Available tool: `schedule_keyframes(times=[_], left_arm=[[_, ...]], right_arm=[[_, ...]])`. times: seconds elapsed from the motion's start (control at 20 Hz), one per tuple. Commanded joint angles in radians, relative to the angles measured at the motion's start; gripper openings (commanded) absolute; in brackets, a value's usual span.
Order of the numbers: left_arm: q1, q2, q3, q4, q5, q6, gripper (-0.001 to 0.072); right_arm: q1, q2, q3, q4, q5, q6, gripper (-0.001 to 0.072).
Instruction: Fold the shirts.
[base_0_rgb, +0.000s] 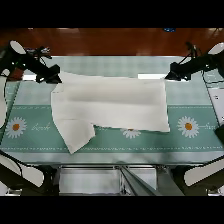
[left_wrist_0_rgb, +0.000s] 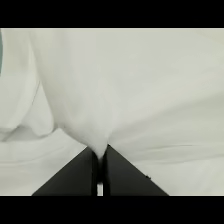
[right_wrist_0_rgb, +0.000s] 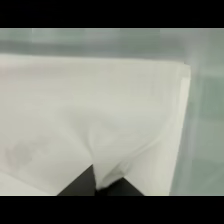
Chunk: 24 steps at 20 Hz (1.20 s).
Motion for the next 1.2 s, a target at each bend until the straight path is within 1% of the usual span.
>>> schedule_keyframes(times=[0.0, 0.05, 0.1, 0.15, 0.2, 0.25, 0.4, 0.45, 0.55, 0.6, 0.7, 0.75, 0.8, 0.85, 0.95, 1.05, 1.15], left_arm=[[-0.023, -0.002, -0.071, 0.047, -0.052, 0.043, 0.0018], [-0.025, -0.006, -0.072, 0.042, -0.053, 0.044, 0.0018], [-0.025, -0.006, -0.072, 0.034, -0.059, 0.042, 0.0033], [-0.025, -0.006, -0.072, 0.032, -0.074, 0.042, 0.0254], [-0.023, -0.005, -0.069, 0.035, -0.101, 0.043, 0.0495], [-0.013, -0.002, -0.063, 0.040, -0.134, 0.043, 0.0508], [0.058, 0.057, -0.061, 0.039, -0.216, 0.042, 0.0508], [0.090, 0.098, -0.074, 0.035, -0.223, 0.031, 0.0508], [0.146, 0.213, -0.166, 0.036, -0.195, 0.041, 0.0508], [0.182, 0.295, -0.264, 0.035, -0.147, 0.043, 0.0508], [0.267, 0.484, -0.525, -0.010, 0.011, 0.043, 0.0508], [0.323, 0.585, -0.673, -0.060, 0.094, 0.043, 0.0508], [0.388, 0.674, -0.811, -0.134, 0.146, 0.051, 0.0508], [0.447, 0.740, -0.921, -0.209, 0.165, 0.094, 0.0508], [0.553, 0.827, -1.091, -0.310, 0.156, 0.159, 0.0508], [0.605, 0.844, -1.181, -0.321, 0.134, 0.200, 0.0508], [0.603, 0.838, -1.222, -0.323, 0.149, 0.222, 0.0508]], right_arm=[[0.013, 0.001, -0.111, -0.024, -0.004, 0.002, 0.0024], [0.017, 0.001, -0.138, -0.026, -0.026, 0.002, 0.0024], [0.023, 0.001, -0.154, -0.026, -0.053, 0.006, 0.0047], [0.023, 0.001, -0.157, -0.024, -0.067, 0.034, 0.0261], [0.023, 0.008, -0.156, -0.005, -0.065, 0.033, 0.0413], [0.014, 0.023, -0.151, -0.006, -0.051, 0.036, 0.0418], [-0.057, 0.117, -0.119, -0.038, 0.037, 0.040, 0.0417], [-0.093, 0.164, -0.119, -0.068, 0.059, 0.043, 0.0417], [-0.160, 0.262, -0.165, -0.120, 0.077, 0.056, 0.0417], [-0.193, 0.327, -0.238, -0.126, 0.057, 0.056, 0.0417], [-0.237, 0.466, -0.470, -0.101, -0.045, 0.056, 0.0416], [-0.249, 0.539, -0.609, -0.074, -0.105, 0.054, 0.0417], [-0.253, 0.604, -0.733, -0.042, -0.150, 0.040, 0.0417], [-0.253, 0.674, -0.853, 0.002, -0.188, -0.001, 0.0416], [-0.253, 0.793, -1.024, 0.090, -0.230, -0.052, 0.0416], [-0.253, 0.873, -1.112, 0.145, -0.230, -0.080, 0.0416], [-0.253, 0.924, -1.143, 0.155, -0.220, -0.086, 0.0416]])
